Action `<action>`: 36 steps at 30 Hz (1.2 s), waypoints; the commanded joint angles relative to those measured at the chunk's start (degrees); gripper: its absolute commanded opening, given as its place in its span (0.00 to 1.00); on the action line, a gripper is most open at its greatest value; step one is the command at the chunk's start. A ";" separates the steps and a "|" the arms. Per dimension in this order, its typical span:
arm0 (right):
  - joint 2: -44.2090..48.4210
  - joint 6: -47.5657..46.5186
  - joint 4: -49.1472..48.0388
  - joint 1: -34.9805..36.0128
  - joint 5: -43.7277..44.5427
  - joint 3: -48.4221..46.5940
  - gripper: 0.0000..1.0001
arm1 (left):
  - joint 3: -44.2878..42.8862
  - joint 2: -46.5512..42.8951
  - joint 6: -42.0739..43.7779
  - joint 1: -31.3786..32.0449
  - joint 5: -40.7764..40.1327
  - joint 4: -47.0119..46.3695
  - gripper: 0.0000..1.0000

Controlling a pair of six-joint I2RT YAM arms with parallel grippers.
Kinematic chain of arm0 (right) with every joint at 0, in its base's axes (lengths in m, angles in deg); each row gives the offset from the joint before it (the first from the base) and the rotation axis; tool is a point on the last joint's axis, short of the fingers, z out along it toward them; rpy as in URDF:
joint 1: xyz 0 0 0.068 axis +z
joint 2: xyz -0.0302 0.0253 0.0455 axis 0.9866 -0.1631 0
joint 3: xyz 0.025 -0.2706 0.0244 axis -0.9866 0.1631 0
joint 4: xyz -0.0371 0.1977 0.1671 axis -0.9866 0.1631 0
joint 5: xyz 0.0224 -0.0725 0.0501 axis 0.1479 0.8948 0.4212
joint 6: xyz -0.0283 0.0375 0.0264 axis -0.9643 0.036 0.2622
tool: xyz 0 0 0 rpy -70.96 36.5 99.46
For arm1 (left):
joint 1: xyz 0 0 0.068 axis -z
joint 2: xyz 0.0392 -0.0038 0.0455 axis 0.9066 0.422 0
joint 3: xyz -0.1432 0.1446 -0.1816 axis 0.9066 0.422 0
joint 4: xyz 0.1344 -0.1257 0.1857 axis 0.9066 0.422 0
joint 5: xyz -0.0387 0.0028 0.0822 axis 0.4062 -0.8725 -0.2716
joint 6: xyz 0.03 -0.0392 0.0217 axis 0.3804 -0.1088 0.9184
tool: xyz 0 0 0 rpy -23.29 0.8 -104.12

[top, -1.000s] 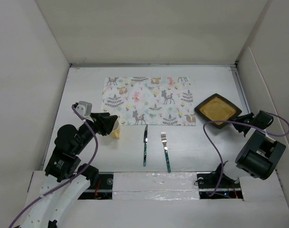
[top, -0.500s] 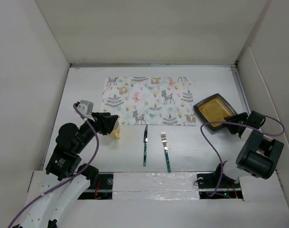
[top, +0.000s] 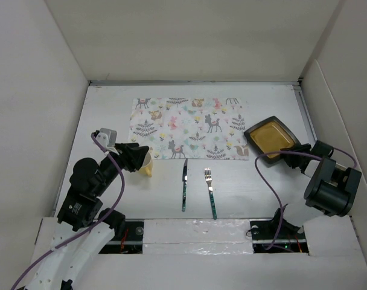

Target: Set the dinner table for one person

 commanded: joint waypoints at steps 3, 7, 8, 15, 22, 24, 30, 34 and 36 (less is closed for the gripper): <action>-1.46 6.34 -5.39 1.25 1.44 4.89 0.19 | -1.22 0.29 0.04 0.27 -0.45 -2.31 0.41; 4.23 8.91 -10.51 1.25 2.66 8.60 0.00 | -0.87 0.11 -0.05 0.27 -1.41 -2.31 0.41; 6.26 8.91 -10.25 1.25 3.71 9.03 0.00 | -0.87 0.29 -0.05 0.27 -1.33 -2.40 0.41; 30.43 3.91 -1.65 1.77 9.08 4.92 0.00 | -0.69 2.13 -0.31 0.27 -1.76 -2.49 0.41; 30.46 -1.03 -2.07 8.70 -1.80 -7.91 0.00 | -0.17 2.13 -1.11 -2.19 -3.17 -3.11 0.55; 26.43 -0.85 -4.71 14.04 -6.46 -11.15 0.00 | -0.52 2.14 -1.46 -2.19 -4.92 -3.02 0.62; 12.01 0.73 -12.44 33.48 -10.43 -20.39 0.00 | -0.17 0.03 -2.60 -2.19 -13.09 -2.84 0.70; 1.11 3.45 -18.14 41.40 -10.17 -27.86 0.00 | 0.45 -1.99 -3.39 -2.19 -17.05 -2.75 0.70; -4.36 5.74 -22.38 44.31 -9.38 -29.46 0.00 | 0.63 -2.70 -3.57 -2.19 -18.64 -2.75 0.70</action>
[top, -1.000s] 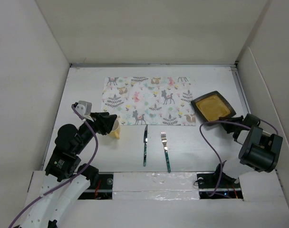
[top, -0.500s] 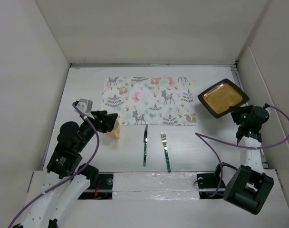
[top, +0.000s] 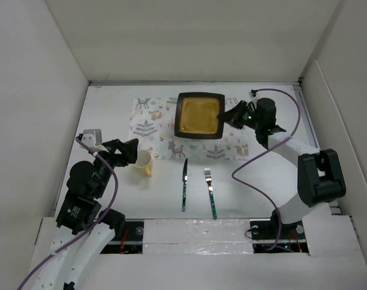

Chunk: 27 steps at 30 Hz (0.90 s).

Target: Set the dinner table for one person

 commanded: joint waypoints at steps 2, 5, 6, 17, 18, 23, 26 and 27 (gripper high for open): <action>-6.06 7.03 -20.14 3.77 -2.97 -8.08 0.00 | 0.60 -1.28 -1.36 -0.26 -5.28 -2.93 0.70; -13.01 10.63 -22.97 5.09 -4.11 -11.41 0.00 | 0.69 -0.49 -1.36 -0.26 -5.55 -3.02 0.70; -16.33 11.17 -23.68 5.88 -4.47 -12.22 0.00 | 0.61 0.12 -1.36 -0.26 -5.29 -3.02 0.70; -27.52 10.73 -21.23 7.56 -5.17 -18.28 0.00 | 0.34 1.80 -1.01 -0.26 -4.06 -2.93 0.70; -28.05 10.73 -21.23 7.56 -5.35 -18.37 0.00 | 0.43 1.88 -0.92 -0.26 -4.06 -3.19 0.70; -31.03 9.33 -19.55 7.56 -6.13 -19.69 0.00 | 0.17 2.24 -0.83 -0.26 -3.53 -2.93 0.70; -32.35 9.15 -19.48 7.04 -5.80 -19.61 0.00 | 0.26 2.15 -0.66 -0.26 -3.53 -3.19 0.70; -32.71 8.98 -19.30 7.03 -5.79 -19.61 0.00 | 0.17 2.41 -0.66 -0.26 -3.36 -2.93 0.70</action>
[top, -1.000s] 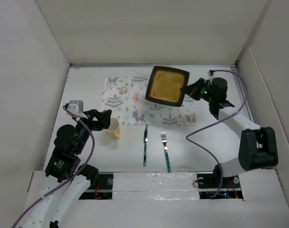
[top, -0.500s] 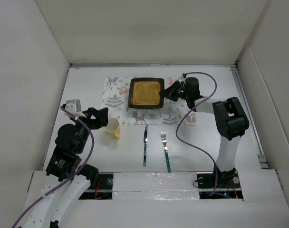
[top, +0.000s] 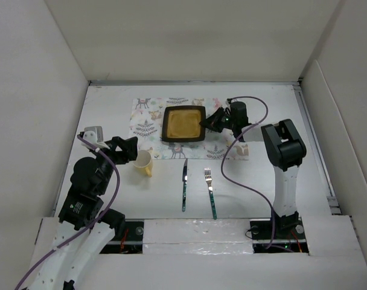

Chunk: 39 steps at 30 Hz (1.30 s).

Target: Set the dinner table for one person

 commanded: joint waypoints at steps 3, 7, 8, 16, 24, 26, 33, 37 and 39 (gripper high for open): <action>-0.08 1.43 -8.65 -0.38 -4.02 -4.09 0.00 | -0.23 0.71 0.30 -0.26 0.69 -2.73 0.70; -0.79 -0.14 -3.48 -1.00 -3.93 -5.67 0.03 | -0.31 0.71 0.30 -0.26 0.95 -2.65 0.70; -0.70 -1.19 -1.81 -1.00 -3.93 -5.84 0.15 | -0.23 0.79 0.30 -0.26 0.69 -2.65 0.70; 0.44 -10.42 13.22 -2.58 -0.95 -10.76 0.52 | -0.23 0.27 0.04 -0.26 0.07 -2.21 0.70; 8.60 -16.67 19.75 -4.42 7.75 -6.12 0.45 | -0.14 -0.70 -0.05 -0.26 -0.46 -2.38 0.54; 12.55 -16.76 17.46 -4.95 8.46 -1.83 0.29 | -0.14 -0.70 0.04 -0.26 -0.89 -2.12 0.32; 27.31 -24.21 13.68 8.44 12.49 7.50 0.00 | -0.32 -2.80 -0.92 -0.26 -5.27 -1.33 0.00; 31.81 -34.13 17.01 25.57 22.83 7.87 0.00 | -0.14 -5.53 -2.95 -0.26 -10.99 -0.45 0.26; 31.74 -37.13 18.59 36.98 30.73 6.56 0.31 | 0.03 -7.89 -3.56 -0.26 -11.87 -0.97 0.53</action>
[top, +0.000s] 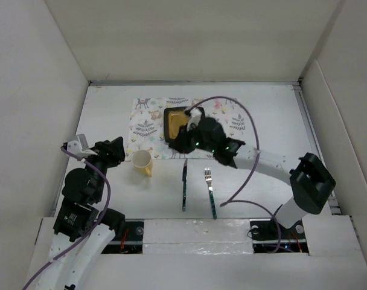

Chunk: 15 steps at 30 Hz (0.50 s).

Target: Set the dinner table for one person

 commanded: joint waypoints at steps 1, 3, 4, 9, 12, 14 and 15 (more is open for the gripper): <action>1.66 -8.71 0.87 12.71 11.77 -0.60 0.31 | 0.04 -2.55 -1.51 -0.26 -4.16 -1.89 0.53; -0.35 -10.11 4.37 16.56 17.46 -3.66 0.58 | 0.47 -3.43 -1.51 -0.26 -4.60 -2.42 0.58; -1.15 -10.47 5.00 19.62 18.35 -4.63 0.61 | 0.48 -3.86 -1.60 -0.26 -4.87 -2.25 0.59; -7.47 -12.67 11.04 26.68 26.16 -11.31 0.68 | 0.56 -4.31 -1.77 -0.26 -4.95 -2.07 0.60; -12.65 -12.94 14.65 28.27 28.11 -16.06 0.68 | 0.47 -4.48 -1.86 -0.26 -4.60 -2.33 0.60; -15.81 -12.58 15.64 28.88 30.13 -18.87 0.67 | 0.56 -4.66 -1.77 -0.26 -5.13 -2.33 0.60; -16.70 -12.67 15.73 28.88 31.27 -19.58 0.66 | 0.48 -4.66 -1.77 -0.26 -5.13 -2.16 0.60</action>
